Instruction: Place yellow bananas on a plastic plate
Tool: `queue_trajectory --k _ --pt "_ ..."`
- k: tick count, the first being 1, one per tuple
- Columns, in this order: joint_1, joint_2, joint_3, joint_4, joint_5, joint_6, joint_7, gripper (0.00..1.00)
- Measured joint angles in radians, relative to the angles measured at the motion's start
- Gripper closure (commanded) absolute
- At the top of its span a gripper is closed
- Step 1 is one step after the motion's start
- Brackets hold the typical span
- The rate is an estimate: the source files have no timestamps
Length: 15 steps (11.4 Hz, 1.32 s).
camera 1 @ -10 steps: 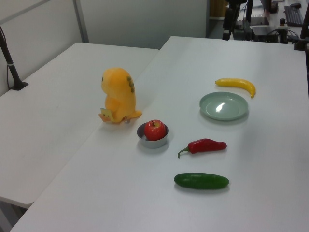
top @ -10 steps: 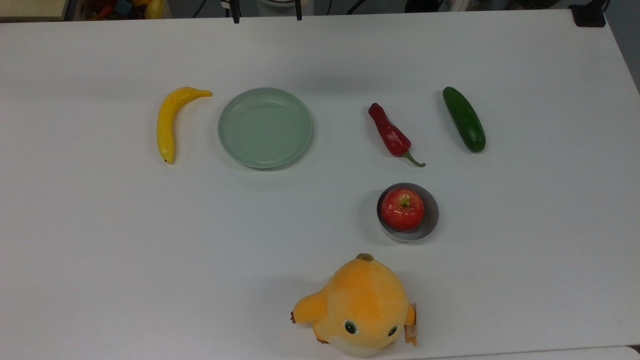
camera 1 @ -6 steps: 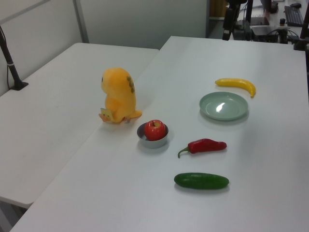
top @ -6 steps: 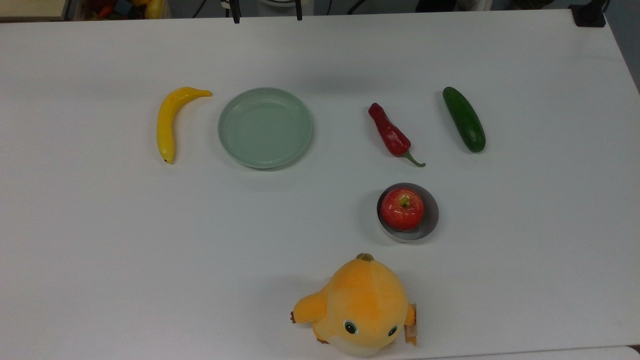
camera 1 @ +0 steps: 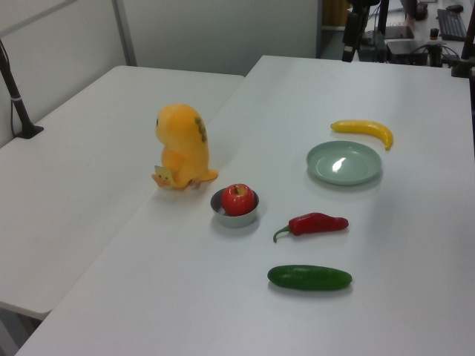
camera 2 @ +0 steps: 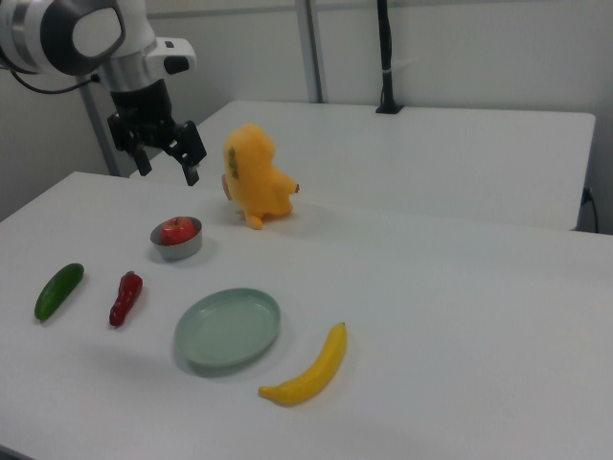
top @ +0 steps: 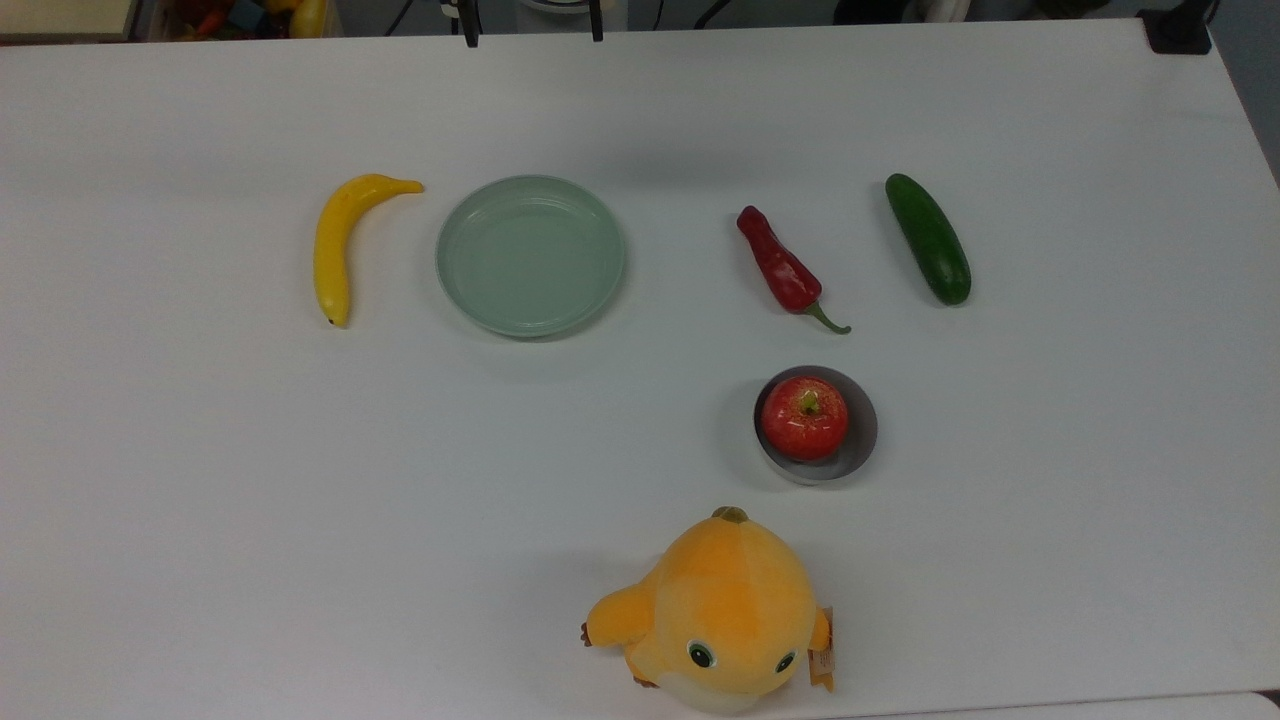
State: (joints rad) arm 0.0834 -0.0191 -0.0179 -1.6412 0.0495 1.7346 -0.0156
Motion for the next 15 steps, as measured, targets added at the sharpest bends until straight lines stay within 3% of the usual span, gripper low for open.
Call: queue_trajectory --k 4,10,15 --pt "-0.028 0.009 -0.01 -0.084 -0.013 0.0 -0.003 0.0" --pt "-0.136 0.073 -0.086 -0.144 -0.029 0.009 -0.04 0.0" --pt "-0.224 0.196 -0.091 -0.163 -0.077 0.184 -0.043 0.0"
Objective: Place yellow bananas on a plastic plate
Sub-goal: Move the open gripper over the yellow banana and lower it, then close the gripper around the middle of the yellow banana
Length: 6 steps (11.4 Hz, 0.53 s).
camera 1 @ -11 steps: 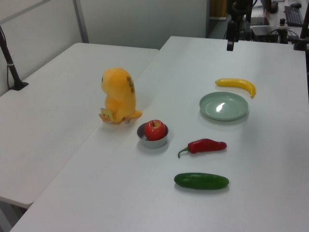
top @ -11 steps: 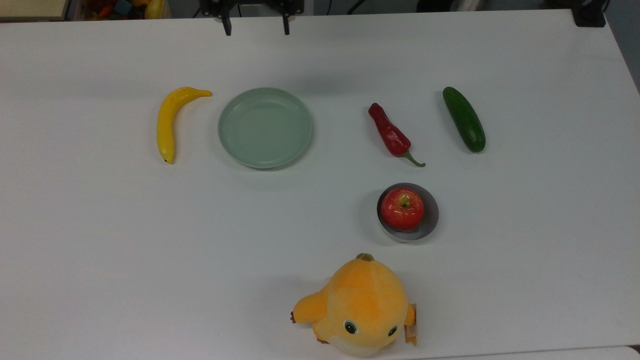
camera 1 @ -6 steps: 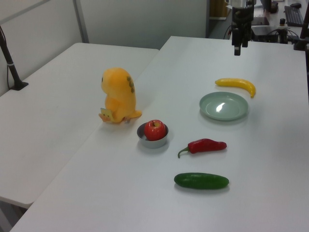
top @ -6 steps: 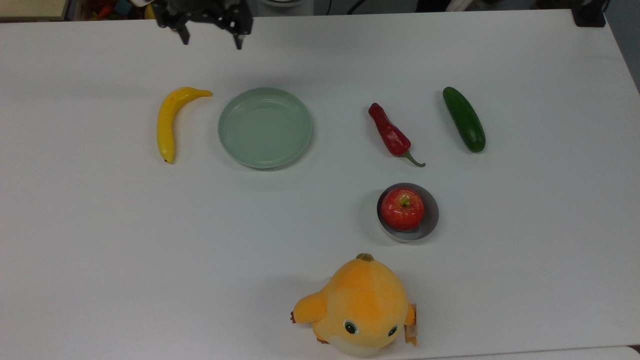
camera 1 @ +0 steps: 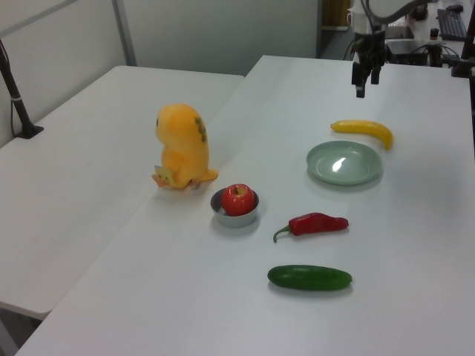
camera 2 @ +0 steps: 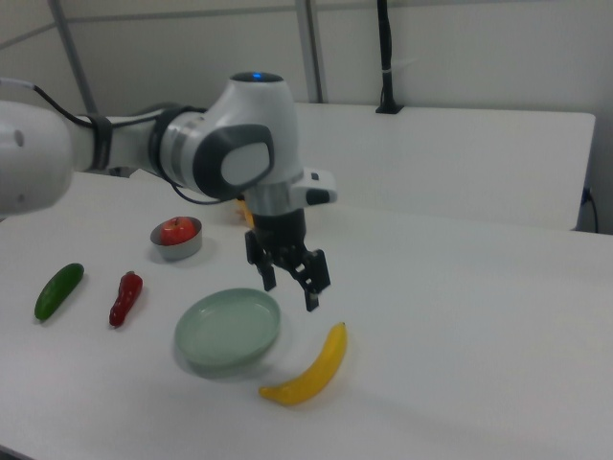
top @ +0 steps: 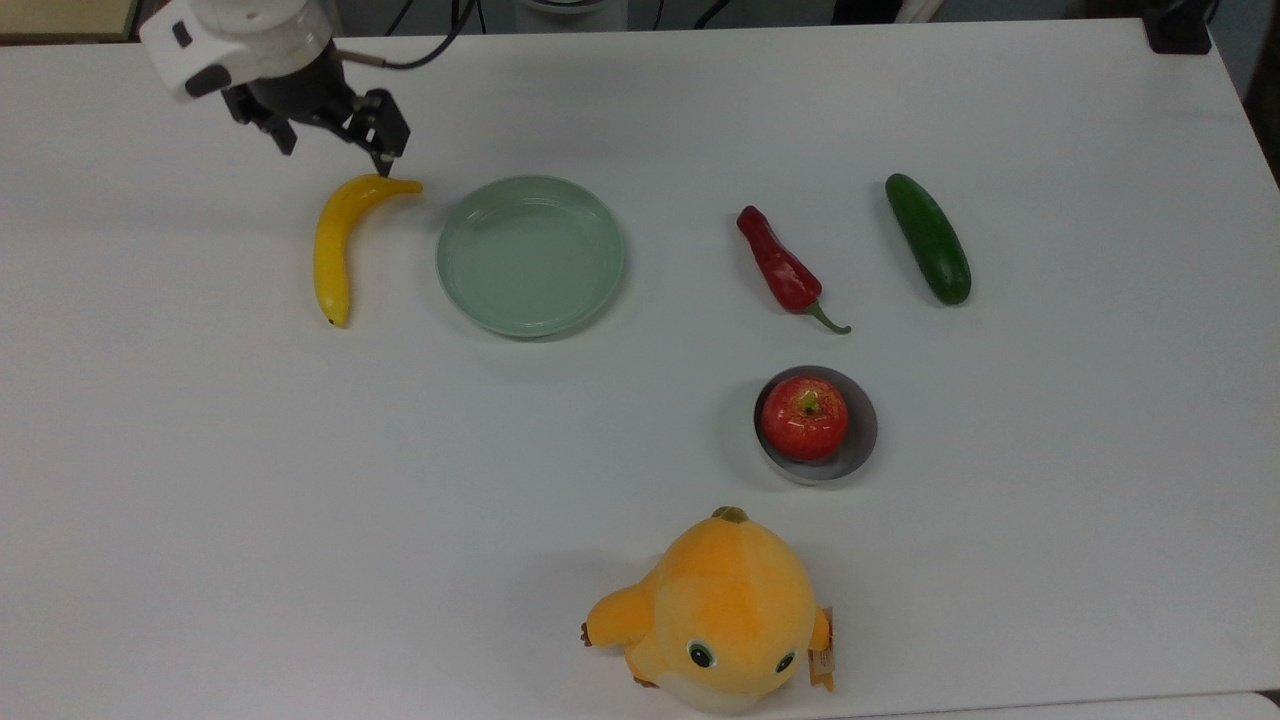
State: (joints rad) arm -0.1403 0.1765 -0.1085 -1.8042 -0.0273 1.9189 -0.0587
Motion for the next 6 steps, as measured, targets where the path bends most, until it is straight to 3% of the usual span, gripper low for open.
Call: queue_trajectory --k 6 --pt "-0.04 0.095 -0.001 -0.096 -0.047 0.217 0.0 0.0"
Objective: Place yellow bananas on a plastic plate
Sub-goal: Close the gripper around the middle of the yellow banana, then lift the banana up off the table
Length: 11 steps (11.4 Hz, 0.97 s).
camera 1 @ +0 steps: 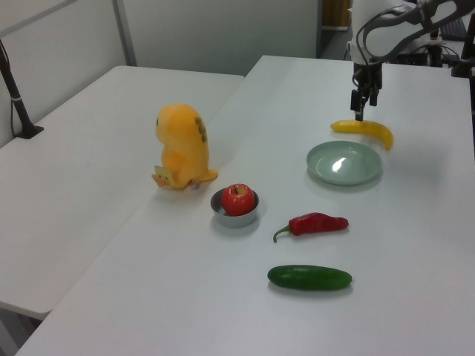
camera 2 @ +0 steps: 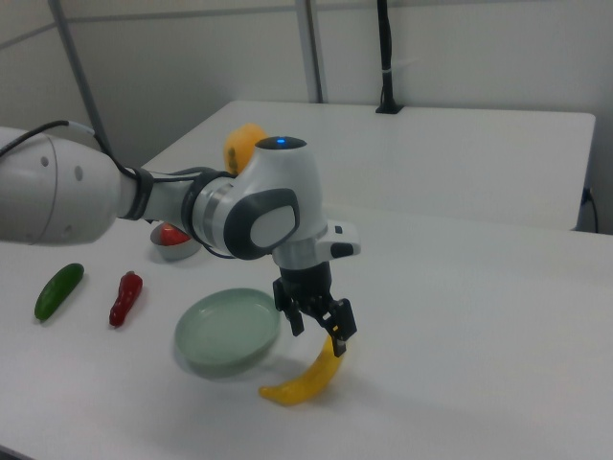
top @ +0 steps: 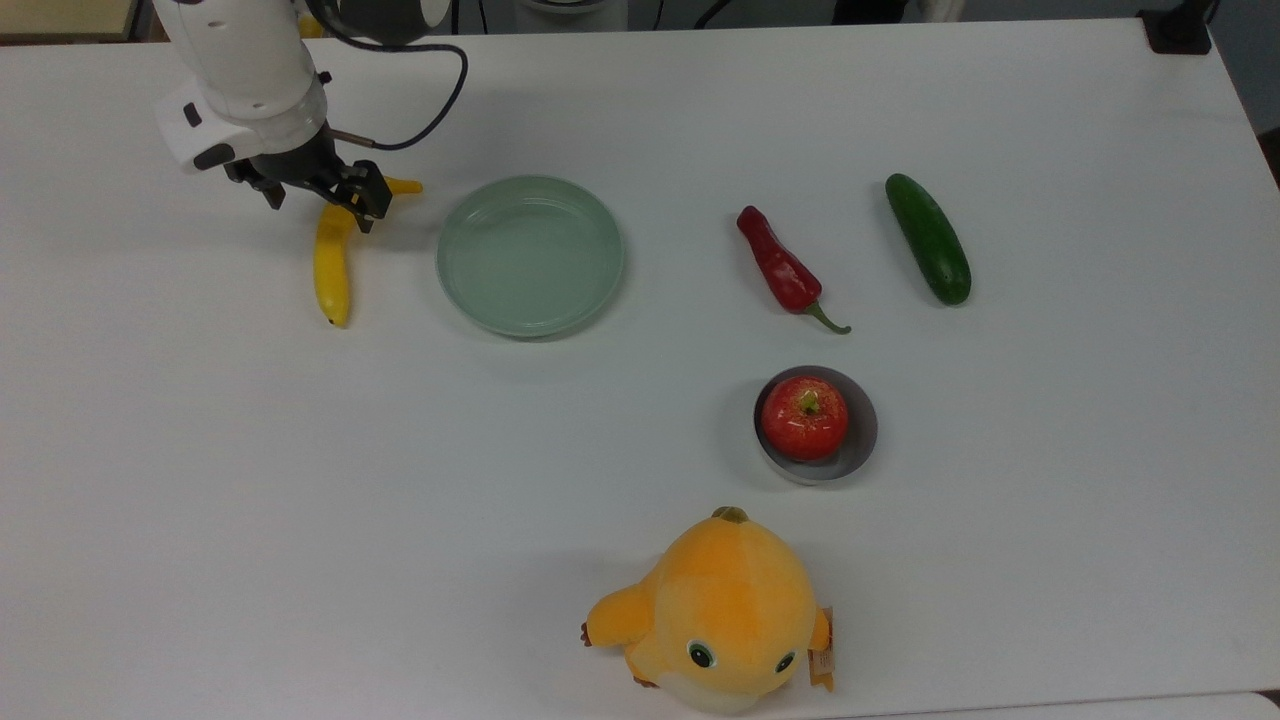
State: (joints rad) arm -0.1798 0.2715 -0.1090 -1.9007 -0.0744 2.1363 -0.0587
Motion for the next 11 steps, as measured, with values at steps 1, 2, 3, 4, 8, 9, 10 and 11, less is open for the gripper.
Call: queue_trajectory --k 1,2,3,4,8,9,10,11 --pt "-0.005 0.014 0.0 -0.002 -0.005 0.013 0.0 0.0" --pt "-0.009 0.034 0.0 -0.002 -0.009 0.027 0.0 0.0" --pt "-0.011 0.052 0.0 -0.003 -0.019 0.039 0.0 0.02" --pt "-0.012 0.068 0.0 -0.003 -0.037 0.045 0.0 0.21" --pt "-0.013 0.09 0.0 -0.002 -0.053 0.047 0.0 0.87" --pt "-0.013 0.089 0.001 0.0 -0.053 0.047 0.0 0.88" --pt "-0.013 0.089 0.001 0.001 -0.053 0.047 0.0 0.88" --pt "-0.013 0.089 0.0 0.001 -0.053 0.047 0.0 0.87"
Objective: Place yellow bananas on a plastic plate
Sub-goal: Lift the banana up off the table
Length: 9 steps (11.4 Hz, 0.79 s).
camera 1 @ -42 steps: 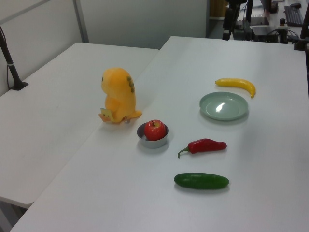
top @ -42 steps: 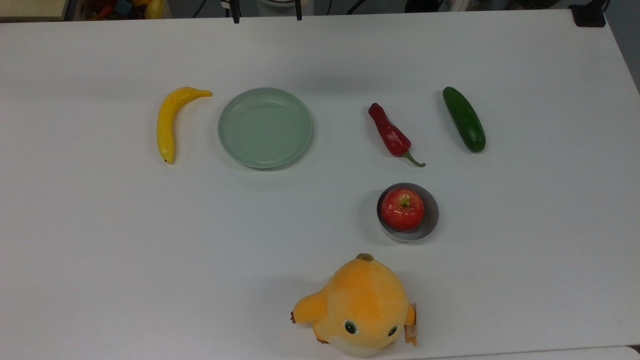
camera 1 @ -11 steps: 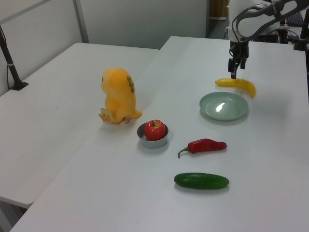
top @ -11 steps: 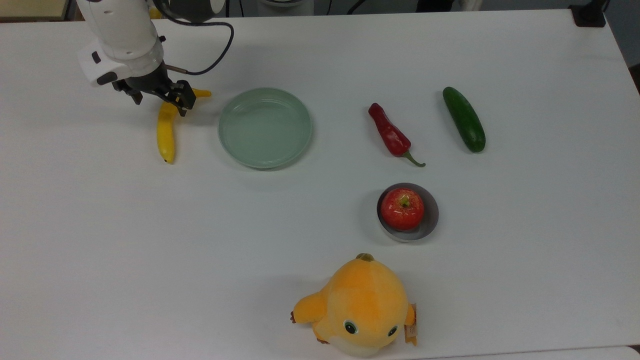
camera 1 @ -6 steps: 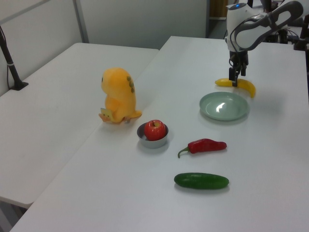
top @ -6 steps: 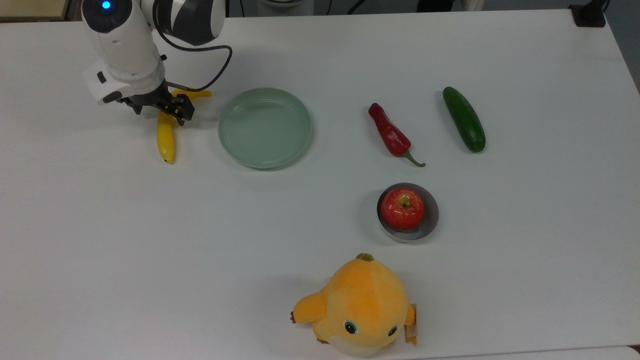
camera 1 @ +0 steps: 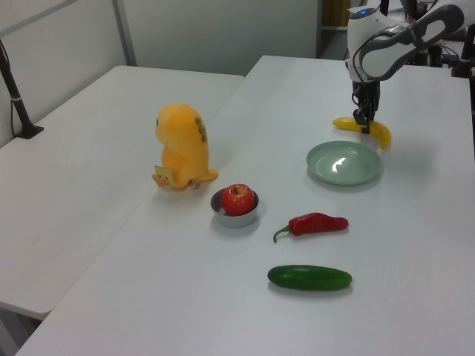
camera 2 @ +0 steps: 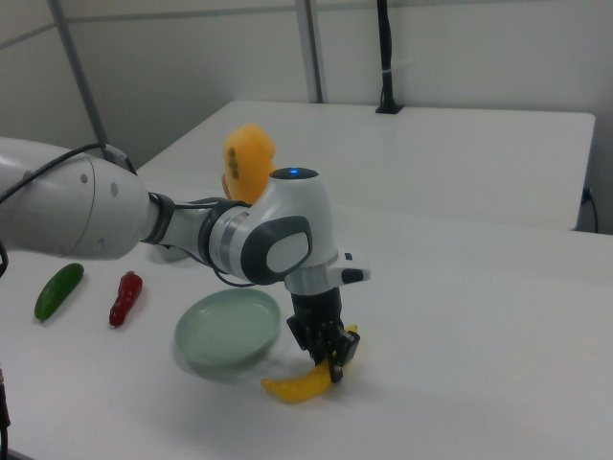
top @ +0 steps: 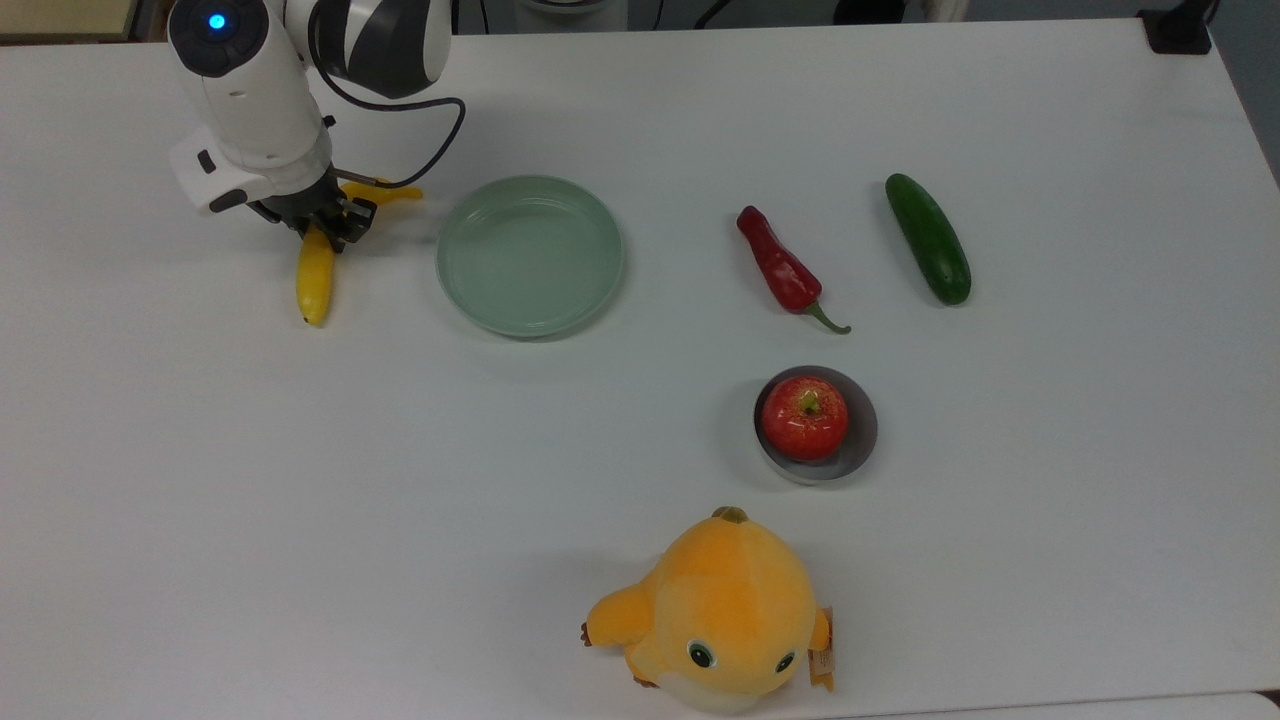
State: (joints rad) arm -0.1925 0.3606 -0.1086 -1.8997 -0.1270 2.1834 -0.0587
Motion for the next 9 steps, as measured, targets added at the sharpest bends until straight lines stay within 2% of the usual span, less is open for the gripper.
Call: queue_trajectory --k 4,9 --pt "-0.001 -0.018 0.0 0.012 0.0 0.0 0.001 0.85" --pt "0.023 -0.152 0.008 0.016 0.021 -0.091 0.001 0.84"
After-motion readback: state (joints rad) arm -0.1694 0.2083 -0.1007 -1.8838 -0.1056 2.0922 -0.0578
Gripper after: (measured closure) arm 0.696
